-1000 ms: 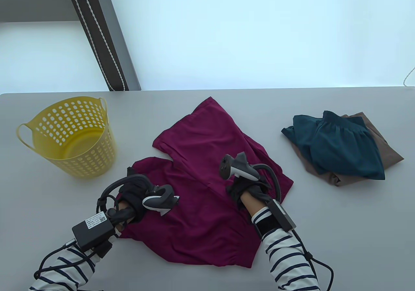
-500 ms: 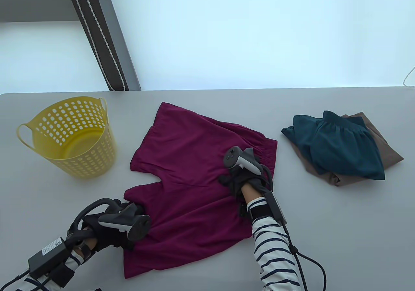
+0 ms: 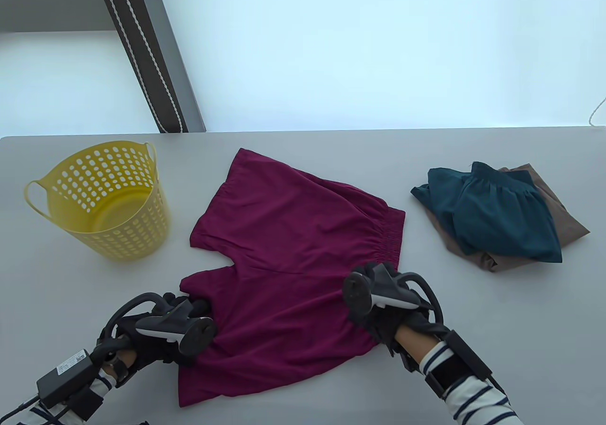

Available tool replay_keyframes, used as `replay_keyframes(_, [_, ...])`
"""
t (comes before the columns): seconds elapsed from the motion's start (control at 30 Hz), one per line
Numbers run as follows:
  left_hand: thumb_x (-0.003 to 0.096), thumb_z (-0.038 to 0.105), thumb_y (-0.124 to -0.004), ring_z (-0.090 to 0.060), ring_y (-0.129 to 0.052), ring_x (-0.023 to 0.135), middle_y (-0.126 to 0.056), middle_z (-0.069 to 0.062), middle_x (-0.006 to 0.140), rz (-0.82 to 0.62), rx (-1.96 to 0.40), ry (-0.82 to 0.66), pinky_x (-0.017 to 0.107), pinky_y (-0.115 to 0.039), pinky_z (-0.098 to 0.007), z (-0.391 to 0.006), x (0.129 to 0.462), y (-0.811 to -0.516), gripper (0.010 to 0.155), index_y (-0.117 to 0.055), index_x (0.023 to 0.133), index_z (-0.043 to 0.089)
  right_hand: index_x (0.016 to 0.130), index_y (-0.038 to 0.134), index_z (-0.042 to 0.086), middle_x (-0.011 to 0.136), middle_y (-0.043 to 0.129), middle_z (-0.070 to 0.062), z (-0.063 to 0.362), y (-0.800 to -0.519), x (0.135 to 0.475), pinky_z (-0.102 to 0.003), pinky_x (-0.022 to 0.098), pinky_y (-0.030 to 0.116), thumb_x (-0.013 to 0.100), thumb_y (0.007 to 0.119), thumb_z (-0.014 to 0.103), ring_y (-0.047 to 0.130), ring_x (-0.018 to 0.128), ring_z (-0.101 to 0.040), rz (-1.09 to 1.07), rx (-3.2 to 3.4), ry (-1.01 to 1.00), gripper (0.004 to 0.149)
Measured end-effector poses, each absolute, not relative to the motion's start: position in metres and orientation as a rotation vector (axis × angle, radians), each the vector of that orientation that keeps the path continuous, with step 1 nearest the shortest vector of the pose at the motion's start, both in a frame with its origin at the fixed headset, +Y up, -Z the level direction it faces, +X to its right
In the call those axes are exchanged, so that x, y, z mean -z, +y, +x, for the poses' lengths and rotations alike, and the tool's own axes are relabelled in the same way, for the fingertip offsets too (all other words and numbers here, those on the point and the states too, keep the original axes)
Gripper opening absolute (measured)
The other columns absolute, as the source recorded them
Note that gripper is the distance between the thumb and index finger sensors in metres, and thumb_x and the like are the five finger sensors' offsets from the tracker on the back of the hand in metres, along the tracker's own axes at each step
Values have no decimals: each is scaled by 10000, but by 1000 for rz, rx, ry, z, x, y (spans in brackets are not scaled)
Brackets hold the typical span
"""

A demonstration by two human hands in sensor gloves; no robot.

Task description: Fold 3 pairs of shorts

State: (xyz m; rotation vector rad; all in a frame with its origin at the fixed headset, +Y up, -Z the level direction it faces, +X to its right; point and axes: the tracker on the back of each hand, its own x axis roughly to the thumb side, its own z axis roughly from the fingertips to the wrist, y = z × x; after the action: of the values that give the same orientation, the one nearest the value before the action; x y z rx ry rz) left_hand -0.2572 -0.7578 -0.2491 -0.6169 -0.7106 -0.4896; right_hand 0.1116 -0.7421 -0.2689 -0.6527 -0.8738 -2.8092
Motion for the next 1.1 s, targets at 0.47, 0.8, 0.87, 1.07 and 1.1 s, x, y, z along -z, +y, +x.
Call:
replay_keyframes(0.47, [395,594,-491,-352,-718,1025,-450,-139,1161,-345,660,-595,756,-605,-599,-266,248,-764,731,-276,1038,323,965,507,117,930,537,-220,121,-759,228,-451,551,760,367,787,279,698,801,-423,-687,2681,-437,680])
replay_keyframes(0.8, [426,526,-589,-167,-965,776,-818,16,911,-189,667,-482,711,-735,-533,-254,254,-761,550,-602,917,278,947,559,155,922,611,-179,134,-764,247,-410,535,820,415,709,225,762,790,-376,-690,2678,-223,558])
replay_keyframes(0.87, [423,501,-644,-83,-1036,653,-906,93,783,-131,690,-516,690,-788,-473,-249,252,-760,438,-679,821,321,946,564,156,917,621,-178,133,-763,246,-406,531,828,412,706,220,773,786,-374,-700,2664,-254,557])
replay_keyframes(1.07, [379,543,-722,-16,-1079,522,-975,143,660,-557,566,-749,683,-804,-422,-244,230,-735,418,-765,753,363,874,637,170,845,801,-114,144,-720,234,-393,475,850,383,748,239,919,711,-310,-857,2752,-721,508])
replay_keyframes(1.1, [376,544,-729,-28,-1076,524,-977,140,657,-625,461,-796,687,-796,-429,-246,226,-722,415,-775,747,363,863,661,175,833,824,-112,149,-709,233,-397,466,852,382,758,239,936,695,-311,-868,2801,-845,495])
